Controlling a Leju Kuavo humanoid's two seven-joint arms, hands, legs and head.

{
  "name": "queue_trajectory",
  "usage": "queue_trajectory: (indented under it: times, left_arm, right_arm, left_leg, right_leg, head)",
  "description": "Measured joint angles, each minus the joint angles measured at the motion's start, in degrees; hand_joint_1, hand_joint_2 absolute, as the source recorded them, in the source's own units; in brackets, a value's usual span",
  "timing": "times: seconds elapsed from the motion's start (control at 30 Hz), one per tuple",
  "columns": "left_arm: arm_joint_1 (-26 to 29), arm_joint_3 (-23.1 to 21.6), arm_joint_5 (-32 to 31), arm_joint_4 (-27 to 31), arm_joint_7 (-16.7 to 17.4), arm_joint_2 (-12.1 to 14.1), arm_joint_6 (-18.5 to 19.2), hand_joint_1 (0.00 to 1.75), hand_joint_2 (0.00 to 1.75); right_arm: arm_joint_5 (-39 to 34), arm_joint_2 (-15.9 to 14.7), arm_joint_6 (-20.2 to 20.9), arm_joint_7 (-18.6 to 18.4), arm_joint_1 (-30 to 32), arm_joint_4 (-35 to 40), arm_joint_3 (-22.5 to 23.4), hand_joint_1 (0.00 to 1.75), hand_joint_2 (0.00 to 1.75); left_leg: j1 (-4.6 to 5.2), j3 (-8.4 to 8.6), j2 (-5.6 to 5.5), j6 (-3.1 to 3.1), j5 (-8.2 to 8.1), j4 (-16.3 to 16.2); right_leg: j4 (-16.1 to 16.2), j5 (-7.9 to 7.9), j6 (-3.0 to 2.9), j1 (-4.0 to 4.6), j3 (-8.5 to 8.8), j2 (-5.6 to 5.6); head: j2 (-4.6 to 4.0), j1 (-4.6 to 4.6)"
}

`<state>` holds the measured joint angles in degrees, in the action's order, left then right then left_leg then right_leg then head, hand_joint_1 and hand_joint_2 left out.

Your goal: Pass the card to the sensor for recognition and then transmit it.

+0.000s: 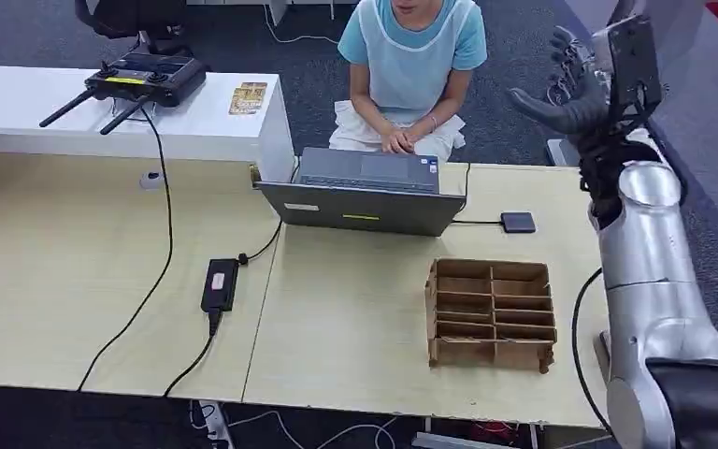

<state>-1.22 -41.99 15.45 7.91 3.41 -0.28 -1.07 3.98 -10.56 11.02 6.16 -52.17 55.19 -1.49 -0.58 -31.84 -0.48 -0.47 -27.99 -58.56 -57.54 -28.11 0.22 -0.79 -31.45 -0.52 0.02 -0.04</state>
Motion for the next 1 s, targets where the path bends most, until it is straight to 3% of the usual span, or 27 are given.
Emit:
queue_trajectory:
  times: [0.13, 0.37, 0.73, 1.0]
  left_arm:
    - [0.0, 0.0, 0.0, 0.0, 0.0, 0.0, -0.1, 0.0, 0.0]
    - [0.2, 0.0, 1.6, 0.0, -0.3, -0.3, -0.2, 0.0, 0.0]
    - [0.3, 0.0, 3.5, 0.0, -0.6, -0.6, -0.7, 0.0, 0.0]
    - [0.3, 0.0, 4.7, 0.0, -0.7, -0.9, -1.1, 0.0, 0.0]
  right_arm:
    - [-1.0, -0.8, 1.0, -0.1, 0.7, 0.4, 1.0, 0.0, 1.75]
    - [-11.9, -5.2, 9.7, -1.0, 3.2, 1.0, 1.1, 0.0, 1.75]
    - [-23.6, -12.6, 13.8, -0.5, 11.0, 6.1, 0.9, 0.0, 1.75]
    - [-26.0, -15.5, 14.1, 0.0, 18.9, 12.0, 0.5, 0.0, 1.75]
  left_leg:
    - [0.0, 0.01, 0.02, 0.0, 0.0, 0.0]
    - [0.0, -0.06, -0.11, 0.0, 0.0, 0.0]
    - [0.01, -0.09, -0.13, 0.01, -0.02, -0.1]
    - [0.0, -0.11, -0.12, 0.02, -0.02, -0.1]
  right_leg:
    - [0.0, 0.0, 0.0, 0.0, -0.01, 0.03]
    - [0.0, 0.0, 0.0, -0.01, 0.0, -0.11]
    - [0.0, 0.0, 0.01, 0.0, -0.02, -0.12]
    - [0.0, 0.0, 0.01, 0.0, -0.04, -0.1]
  head:
    - [-0.02, 0.0]
    - [0.0, 0.02]
    - [-0.02, 0.0]
    - [-0.02, 0.0]
